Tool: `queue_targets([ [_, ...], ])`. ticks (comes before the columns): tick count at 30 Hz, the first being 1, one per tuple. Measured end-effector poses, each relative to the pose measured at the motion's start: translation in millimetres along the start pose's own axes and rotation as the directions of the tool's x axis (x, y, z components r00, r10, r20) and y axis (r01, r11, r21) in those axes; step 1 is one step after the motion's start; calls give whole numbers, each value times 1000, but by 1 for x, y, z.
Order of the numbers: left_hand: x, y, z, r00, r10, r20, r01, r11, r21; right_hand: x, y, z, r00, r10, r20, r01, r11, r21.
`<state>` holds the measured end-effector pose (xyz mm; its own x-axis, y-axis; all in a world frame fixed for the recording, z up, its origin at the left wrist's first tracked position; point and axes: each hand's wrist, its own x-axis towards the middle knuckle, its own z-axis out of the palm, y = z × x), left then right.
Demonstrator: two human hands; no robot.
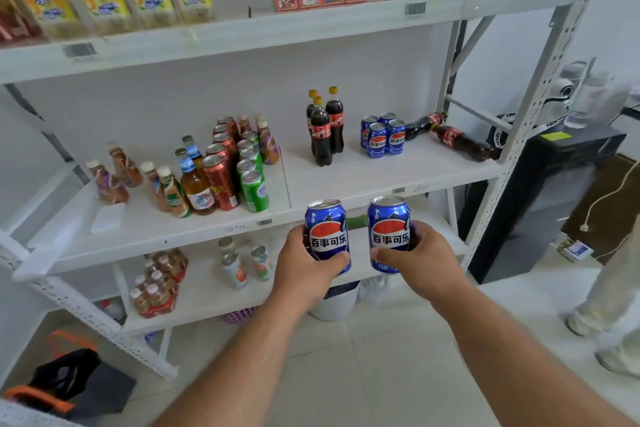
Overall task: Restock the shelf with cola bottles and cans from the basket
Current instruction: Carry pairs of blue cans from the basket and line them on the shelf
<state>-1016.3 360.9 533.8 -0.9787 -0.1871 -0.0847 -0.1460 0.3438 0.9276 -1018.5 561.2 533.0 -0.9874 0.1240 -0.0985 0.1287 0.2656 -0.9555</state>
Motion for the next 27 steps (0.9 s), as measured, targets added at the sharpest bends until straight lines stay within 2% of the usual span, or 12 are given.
queue_targets([
  [9,44,25,75,999,-40,-7,40,999,-16,73,21,-56,999,45,11,-45,999,-19],
  [27,159,35,127,998,-29,60,33,997,-66,182,17,-75,998,69,9,-69,996,-65],
])
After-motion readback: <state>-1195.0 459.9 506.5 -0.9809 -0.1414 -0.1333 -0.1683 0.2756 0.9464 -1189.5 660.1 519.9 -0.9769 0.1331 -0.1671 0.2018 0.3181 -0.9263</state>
